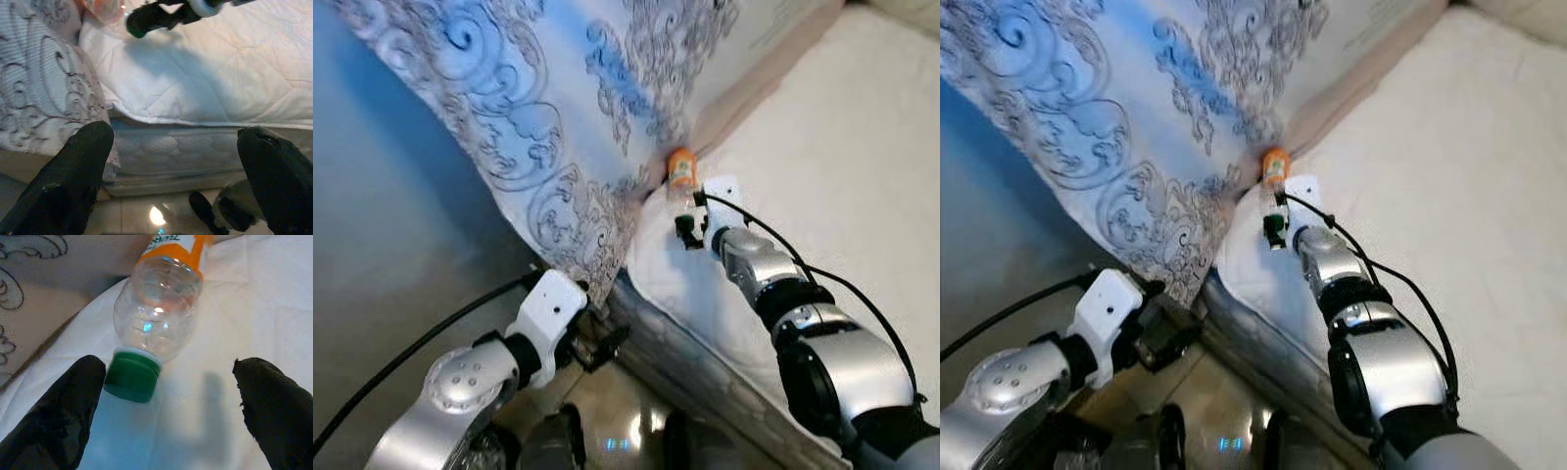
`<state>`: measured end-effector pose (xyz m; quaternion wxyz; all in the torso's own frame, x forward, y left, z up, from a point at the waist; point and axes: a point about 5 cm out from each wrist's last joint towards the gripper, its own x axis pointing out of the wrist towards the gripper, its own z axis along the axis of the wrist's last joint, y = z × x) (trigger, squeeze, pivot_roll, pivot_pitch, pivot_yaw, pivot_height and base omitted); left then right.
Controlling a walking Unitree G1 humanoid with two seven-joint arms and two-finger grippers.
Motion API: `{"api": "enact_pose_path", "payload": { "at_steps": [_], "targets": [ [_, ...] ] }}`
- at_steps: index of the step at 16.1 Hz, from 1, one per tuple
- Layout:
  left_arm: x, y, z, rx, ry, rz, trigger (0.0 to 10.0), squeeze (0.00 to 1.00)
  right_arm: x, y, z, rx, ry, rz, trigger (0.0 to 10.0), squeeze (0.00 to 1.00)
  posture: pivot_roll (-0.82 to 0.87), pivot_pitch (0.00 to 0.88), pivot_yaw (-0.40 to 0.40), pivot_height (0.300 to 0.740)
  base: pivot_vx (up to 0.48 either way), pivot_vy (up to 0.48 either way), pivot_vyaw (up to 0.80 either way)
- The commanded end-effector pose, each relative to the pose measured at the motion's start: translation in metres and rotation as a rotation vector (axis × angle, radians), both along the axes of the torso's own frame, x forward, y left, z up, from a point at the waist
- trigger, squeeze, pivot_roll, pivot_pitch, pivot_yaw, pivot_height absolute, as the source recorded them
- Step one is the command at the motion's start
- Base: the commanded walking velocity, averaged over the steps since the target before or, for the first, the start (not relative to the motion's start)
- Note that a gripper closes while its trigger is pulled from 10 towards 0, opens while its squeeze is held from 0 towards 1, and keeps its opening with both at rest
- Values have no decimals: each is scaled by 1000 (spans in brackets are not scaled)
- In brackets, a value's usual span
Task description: Clean up the room
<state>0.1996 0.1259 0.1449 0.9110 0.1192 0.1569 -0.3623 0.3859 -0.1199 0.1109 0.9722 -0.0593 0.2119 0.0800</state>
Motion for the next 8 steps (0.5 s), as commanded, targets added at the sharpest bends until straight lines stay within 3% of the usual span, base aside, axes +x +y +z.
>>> {"api": "enact_pose_path", "payload": {
  "at_steps": [1, 4, 5, 6, 7, 8],
  "targets": [
    [-8, 0, 1, 3, 20, -11, 10000, 0, 1, 2, 2, 55, -11, -5, 10000, 0, 98, 322, -5, 740, 0, 0, 0],
    [-12, 1, 2, 13, 31, -3, 10000, 0, 4, 12, 11, 205, -33, 5, 10000, 0, 100, 318, -13, 740, 0, 0, 0],
    [-13, 2, 2, 17, 36, 5, 10000, 0, 3, 13, 8, 209, -7, -2, 7098, 0, 101, 314, -19, 740, 0, 0, 0],
    [-13, 2, 2, 18, 37, 6, 10000, 0, 3, 13, 6, 202, 4, -7, 7098, 0, 100, 316, -20, 740, 0, 0, 0],
    [-13, 2, 2, 8, 46, 13, 10000, 0, 0, 9, 0, 163, 40, -50, 3686, 0, 100, 320, -22, 740, 0, 0, 0],
    [-13, 1, 3, 3, 49, 13, 10000, 0, -1, 8, -4, 168, 58, -74, 2000, 0, 99, 321, -22, 740, 0, 0, 0]
  ]
}}
